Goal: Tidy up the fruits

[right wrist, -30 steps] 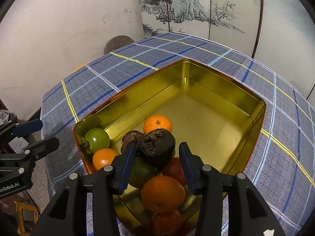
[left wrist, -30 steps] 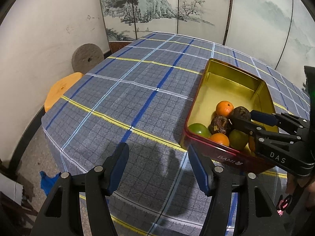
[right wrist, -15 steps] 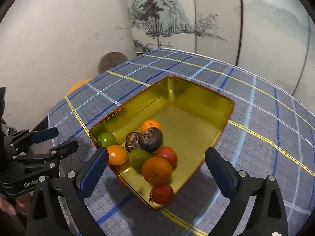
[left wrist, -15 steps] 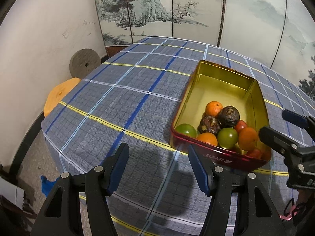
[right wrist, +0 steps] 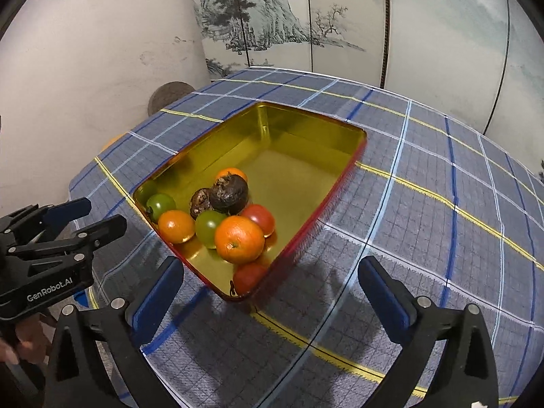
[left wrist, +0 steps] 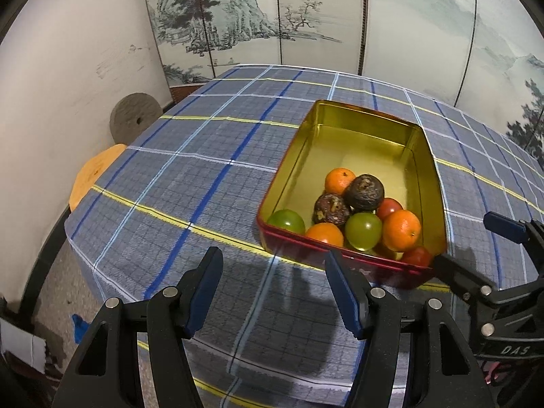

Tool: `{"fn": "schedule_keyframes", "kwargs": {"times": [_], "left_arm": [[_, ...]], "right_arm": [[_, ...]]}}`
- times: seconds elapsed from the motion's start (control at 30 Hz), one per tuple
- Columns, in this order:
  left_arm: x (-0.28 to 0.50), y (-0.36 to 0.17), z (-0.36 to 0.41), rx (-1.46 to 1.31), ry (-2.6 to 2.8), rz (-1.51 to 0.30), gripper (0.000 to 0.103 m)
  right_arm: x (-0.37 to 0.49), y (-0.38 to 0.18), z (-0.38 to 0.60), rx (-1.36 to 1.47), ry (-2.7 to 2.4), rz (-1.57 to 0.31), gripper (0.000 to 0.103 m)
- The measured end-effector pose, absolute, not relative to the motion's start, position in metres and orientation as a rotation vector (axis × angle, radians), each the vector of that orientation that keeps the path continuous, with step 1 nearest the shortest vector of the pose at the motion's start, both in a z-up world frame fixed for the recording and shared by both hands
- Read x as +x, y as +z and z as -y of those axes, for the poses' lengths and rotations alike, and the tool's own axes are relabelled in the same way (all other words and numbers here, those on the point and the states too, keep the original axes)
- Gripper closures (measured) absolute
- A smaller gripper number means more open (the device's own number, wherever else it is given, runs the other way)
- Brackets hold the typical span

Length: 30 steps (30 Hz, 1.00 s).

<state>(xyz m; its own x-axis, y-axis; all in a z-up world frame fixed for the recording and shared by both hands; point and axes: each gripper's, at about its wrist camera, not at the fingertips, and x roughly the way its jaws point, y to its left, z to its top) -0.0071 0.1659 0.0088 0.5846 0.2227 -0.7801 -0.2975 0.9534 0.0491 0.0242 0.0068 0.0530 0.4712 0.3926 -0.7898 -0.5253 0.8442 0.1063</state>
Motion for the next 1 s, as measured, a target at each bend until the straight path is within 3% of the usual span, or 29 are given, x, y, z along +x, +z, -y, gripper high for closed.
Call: {"fn": "schedule_keyframes", "kwargs": {"times": [1.0], "left_arm": [[-0.003,0.006,-0.154,-0.069,0.282,-0.900,0.040]], "right_arm": [[0.017,0.038,-0.019,-0.209,0.580,-0.959,0.001]]}}
